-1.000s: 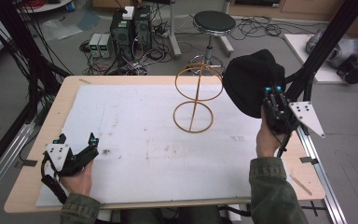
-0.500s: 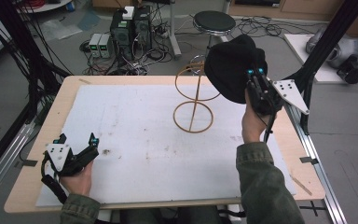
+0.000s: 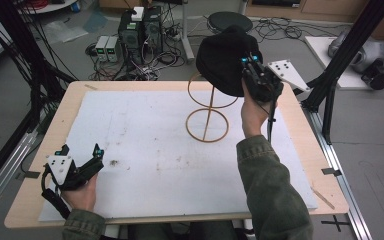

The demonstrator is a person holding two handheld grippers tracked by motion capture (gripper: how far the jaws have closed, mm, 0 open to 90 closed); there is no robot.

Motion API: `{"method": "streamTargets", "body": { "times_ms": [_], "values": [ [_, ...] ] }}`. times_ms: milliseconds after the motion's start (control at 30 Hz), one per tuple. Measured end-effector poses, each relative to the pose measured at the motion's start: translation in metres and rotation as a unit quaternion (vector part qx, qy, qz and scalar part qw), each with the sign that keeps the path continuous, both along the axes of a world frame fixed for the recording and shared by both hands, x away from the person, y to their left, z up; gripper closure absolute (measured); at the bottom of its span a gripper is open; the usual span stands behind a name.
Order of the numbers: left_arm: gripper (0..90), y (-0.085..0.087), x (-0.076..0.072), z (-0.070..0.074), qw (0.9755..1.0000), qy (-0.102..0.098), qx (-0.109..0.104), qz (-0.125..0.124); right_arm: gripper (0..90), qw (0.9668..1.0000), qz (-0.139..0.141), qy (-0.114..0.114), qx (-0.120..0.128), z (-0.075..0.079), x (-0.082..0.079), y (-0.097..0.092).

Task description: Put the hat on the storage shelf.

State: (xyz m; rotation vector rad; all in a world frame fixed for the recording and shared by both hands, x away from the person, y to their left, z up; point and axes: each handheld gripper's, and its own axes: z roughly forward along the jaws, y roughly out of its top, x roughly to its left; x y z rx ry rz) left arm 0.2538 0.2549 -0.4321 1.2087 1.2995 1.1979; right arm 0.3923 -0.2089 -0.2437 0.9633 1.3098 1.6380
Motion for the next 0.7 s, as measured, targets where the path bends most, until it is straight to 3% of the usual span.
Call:
{"method": "streamTargets", "body": {
  "times_ms": [133, 333, 467, 700],
  "values": [
    [8.8, 0.000, 0.000, -0.001, 1.0000, 0.006, 0.001, -0.003, 87.3, 0.9993, 0.009, 0.025, -0.027, -0.004, 0.009, 0.016],
    [8.8, 0.001, -0.001, -0.001, 1.0000, 0.005, 0.001, 0.000, 87.2, 0.9966, 0.024, 0.068, -0.040, -0.013, 0.017, 0.023],
    [8.8, 0.000, -0.001, -0.001, 1.0000, 0.008, 0.002, -0.002, 87.1, 0.9907, 0.041, 0.116, -0.057, -0.021, 0.026, 0.024],
    [8.8, -0.001, -0.001, -0.001, 1.0000, 0.009, 0.002, -0.003, 83.3, 0.9894, 0.053, 0.130, -0.035, -0.027, 0.022, 0.022]
  ]
}}
